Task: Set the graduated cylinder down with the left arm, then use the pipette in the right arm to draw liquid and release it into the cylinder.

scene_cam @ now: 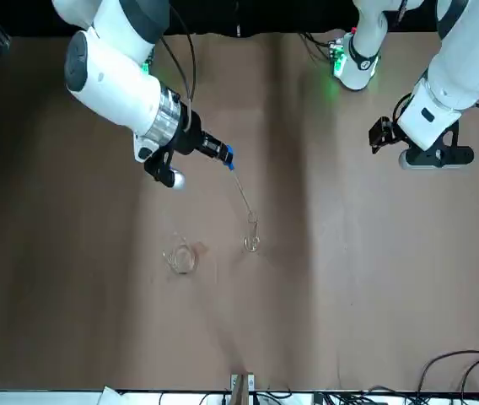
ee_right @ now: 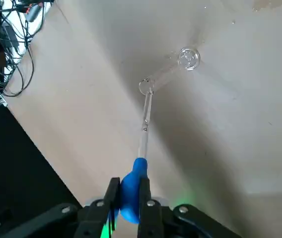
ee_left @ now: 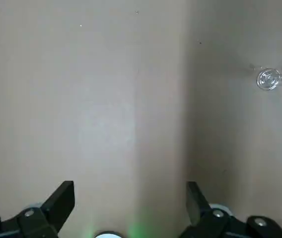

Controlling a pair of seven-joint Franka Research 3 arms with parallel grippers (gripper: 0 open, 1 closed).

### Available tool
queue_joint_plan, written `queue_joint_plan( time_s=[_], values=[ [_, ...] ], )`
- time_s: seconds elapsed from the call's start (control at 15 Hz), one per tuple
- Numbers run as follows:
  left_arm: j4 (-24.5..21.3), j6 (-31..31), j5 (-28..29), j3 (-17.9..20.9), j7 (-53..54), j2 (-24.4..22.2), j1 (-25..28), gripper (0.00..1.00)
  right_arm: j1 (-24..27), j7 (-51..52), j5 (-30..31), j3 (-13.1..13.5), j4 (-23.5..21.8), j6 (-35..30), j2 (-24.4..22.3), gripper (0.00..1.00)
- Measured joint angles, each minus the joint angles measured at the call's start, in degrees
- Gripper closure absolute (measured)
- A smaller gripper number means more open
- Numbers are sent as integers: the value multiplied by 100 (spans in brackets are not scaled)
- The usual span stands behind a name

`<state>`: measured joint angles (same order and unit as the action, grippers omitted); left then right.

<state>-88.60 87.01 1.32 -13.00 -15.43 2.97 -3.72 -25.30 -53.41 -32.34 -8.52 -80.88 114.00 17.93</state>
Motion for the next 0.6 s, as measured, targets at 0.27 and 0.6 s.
queue_joint_plan(
  time_s=[0.27,0.6],
  values=[
    [0,0,0,-1,0,0,-1,1,-8,0,10,0,0,2,41,80],
    [0,0,0,-2,0,0,-2,1,-10,0,18,1,0,4,48,85]
  ],
)
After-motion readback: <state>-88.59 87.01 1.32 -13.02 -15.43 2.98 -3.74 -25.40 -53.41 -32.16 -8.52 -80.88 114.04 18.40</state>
